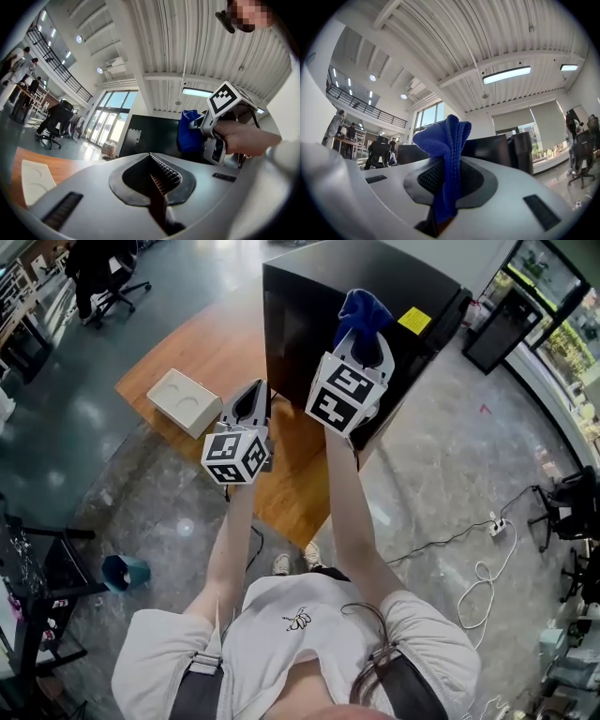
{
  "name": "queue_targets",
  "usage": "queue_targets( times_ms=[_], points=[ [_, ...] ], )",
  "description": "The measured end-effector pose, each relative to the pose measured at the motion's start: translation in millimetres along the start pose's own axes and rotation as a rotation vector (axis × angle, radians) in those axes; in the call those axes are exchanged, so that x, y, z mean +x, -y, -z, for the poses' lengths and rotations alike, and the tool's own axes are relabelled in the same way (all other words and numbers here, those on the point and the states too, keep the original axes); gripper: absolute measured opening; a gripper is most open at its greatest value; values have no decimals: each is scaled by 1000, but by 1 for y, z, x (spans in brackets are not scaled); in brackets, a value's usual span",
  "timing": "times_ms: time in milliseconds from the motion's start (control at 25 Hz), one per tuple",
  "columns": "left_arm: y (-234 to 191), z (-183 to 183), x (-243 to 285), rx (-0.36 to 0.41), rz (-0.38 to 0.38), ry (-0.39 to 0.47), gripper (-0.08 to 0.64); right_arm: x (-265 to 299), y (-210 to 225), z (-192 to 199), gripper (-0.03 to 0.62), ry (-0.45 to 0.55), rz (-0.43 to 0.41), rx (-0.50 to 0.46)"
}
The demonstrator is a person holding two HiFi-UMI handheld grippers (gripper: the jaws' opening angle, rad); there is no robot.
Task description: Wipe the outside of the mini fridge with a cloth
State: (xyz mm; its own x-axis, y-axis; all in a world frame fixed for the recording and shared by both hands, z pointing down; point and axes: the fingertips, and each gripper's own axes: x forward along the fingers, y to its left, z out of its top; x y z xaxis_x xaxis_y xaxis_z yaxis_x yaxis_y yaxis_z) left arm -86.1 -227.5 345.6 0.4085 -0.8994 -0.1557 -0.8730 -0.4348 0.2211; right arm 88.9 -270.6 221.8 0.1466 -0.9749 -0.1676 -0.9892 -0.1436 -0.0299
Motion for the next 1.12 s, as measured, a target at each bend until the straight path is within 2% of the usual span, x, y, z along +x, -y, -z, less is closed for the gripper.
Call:
queue_targets(
  times_ms=[320,720,1120],
  points=[
    [31,8,10,-5,64,-14,5,-26,51,-1,69,7,55,-18],
    [65,8,24,-18,125,-4,5,-41,92,-6,69,13,76,-36],
    [69,10,20,-15,146,-13,5,-57,115,-3,69,9,123,-25]
  ],
)
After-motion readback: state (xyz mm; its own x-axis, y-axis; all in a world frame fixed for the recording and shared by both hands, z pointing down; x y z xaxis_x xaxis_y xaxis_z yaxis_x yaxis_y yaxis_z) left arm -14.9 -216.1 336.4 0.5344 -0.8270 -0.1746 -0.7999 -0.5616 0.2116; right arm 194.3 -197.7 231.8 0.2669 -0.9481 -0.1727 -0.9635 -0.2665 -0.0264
